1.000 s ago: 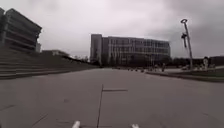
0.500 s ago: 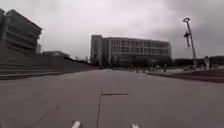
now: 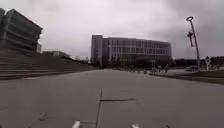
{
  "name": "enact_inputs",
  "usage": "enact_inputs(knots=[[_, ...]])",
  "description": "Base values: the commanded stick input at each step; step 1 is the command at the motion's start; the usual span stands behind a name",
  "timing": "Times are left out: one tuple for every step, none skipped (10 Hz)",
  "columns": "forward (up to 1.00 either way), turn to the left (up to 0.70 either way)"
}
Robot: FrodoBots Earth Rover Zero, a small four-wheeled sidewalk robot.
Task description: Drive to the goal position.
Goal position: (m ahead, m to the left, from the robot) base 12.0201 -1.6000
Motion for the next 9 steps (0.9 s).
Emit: enact_inputs(knots=[[0.70,0.00],[0.70,0.00],[0.70,0.00],[0.70,0.00],[0.70,0.00],[0.70,0.00],[0.70,0.00],[0.70,0.00],[0.70,0.00]])
